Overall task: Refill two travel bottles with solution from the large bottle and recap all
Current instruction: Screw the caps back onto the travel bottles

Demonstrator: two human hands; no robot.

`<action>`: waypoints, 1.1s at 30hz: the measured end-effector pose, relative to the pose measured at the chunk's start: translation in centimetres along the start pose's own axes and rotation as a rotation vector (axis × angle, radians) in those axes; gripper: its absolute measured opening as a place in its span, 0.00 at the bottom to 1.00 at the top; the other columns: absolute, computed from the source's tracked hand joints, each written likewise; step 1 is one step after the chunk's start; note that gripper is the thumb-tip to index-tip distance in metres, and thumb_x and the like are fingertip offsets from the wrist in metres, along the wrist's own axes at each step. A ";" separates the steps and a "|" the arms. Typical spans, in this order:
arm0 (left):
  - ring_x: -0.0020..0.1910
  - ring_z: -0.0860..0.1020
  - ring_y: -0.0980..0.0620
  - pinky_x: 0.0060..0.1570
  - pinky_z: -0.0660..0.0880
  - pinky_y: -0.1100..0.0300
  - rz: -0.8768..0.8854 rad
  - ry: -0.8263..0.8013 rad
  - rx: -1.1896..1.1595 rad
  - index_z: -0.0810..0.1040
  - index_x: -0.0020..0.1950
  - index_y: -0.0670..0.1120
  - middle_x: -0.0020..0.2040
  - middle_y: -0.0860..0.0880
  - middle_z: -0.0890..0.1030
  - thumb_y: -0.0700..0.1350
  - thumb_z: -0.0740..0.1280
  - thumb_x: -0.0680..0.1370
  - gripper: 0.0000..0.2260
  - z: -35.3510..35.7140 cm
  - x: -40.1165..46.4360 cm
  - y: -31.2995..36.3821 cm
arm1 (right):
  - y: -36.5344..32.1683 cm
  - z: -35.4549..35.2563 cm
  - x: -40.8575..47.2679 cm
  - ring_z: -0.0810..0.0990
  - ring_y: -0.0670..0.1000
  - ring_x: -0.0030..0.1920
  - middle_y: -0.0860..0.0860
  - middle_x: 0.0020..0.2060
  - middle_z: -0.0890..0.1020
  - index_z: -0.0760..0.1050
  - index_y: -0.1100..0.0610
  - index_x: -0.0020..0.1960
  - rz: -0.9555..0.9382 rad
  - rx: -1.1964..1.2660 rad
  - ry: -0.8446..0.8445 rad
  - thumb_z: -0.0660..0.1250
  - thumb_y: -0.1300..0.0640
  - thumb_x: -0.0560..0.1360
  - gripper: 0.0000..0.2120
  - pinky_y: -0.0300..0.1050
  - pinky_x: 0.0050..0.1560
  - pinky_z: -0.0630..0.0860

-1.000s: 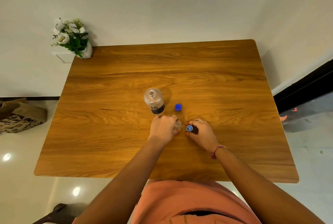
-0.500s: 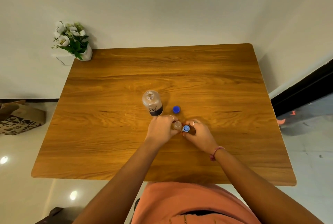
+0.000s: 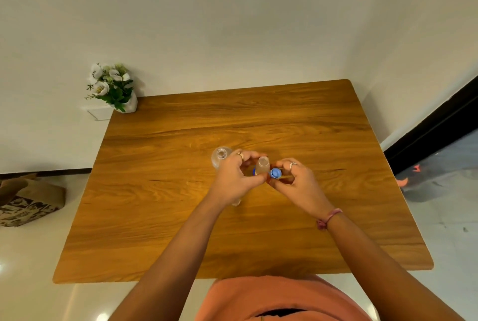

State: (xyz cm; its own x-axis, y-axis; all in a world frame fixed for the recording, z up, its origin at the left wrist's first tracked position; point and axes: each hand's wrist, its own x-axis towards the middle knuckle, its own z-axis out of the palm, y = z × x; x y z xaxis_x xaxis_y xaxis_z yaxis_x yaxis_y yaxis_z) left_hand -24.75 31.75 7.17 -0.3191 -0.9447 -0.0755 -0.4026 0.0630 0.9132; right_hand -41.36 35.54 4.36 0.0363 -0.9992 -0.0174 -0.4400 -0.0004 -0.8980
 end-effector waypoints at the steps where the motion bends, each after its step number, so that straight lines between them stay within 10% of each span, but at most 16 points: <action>1: 0.52 0.80 0.54 0.57 0.75 0.57 0.012 0.009 -0.032 0.78 0.48 0.59 0.54 0.49 0.81 0.42 0.75 0.64 0.17 -0.4 0.0 0.5 | -0.6 -0.2 0.1 0.78 0.48 0.49 0.47 0.48 0.76 0.77 0.54 0.50 -0.007 0.017 0.004 0.73 0.62 0.69 0.11 0.42 0.49 0.79; 12: 0.53 0.81 0.55 0.51 0.79 0.61 0.066 0.082 -0.223 0.77 0.56 0.50 0.54 0.51 0.82 0.38 0.76 0.68 0.20 -6.9 0.6 6.3 | -9.8 -4.2 3.1 0.80 0.46 0.52 0.49 0.52 0.81 0.71 0.54 0.61 -0.021 0.144 0.118 0.74 0.60 0.69 0.23 0.42 0.50 0.79; 17: 0.52 0.81 0.52 0.45 0.82 0.48 0.149 0.122 -0.317 0.75 0.58 0.50 0.52 0.51 0.81 0.37 0.76 0.68 0.22 -10.0 1.6 10.4 | -15.1 -6.0 5.2 0.83 0.49 0.49 0.52 0.48 0.83 0.73 0.56 0.54 -0.095 0.318 0.144 0.74 0.62 0.67 0.18 0.42 0.50 0.80; 33: 0.51 0.83 0.52 0.38 0.81 0.58 0.405 0.260 -0.507 0.74 0.57 0.50 0.55 0.49 0.82 0.37 0.73 0.71 0.18 -17.0 4.7 20.2 | -30.6 -10.9 10.8 0.82 0.48 0.49 0.48 0.54 0.81 0.76 0.51 0.61 -0.432 0.266 0.033 0.63 0.59 0.77 0.13 0.36 0.43 0.78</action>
State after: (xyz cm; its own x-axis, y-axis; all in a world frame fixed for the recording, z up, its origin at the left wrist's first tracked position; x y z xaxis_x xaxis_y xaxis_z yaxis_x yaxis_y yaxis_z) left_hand -19.83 23.16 32.08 -0.1186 -0.9290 0.3505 0.1750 0.3279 0.9284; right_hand -37.27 24.32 36.44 0.1344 -0.9108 0.3904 -0.1469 -0.4079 -0.9011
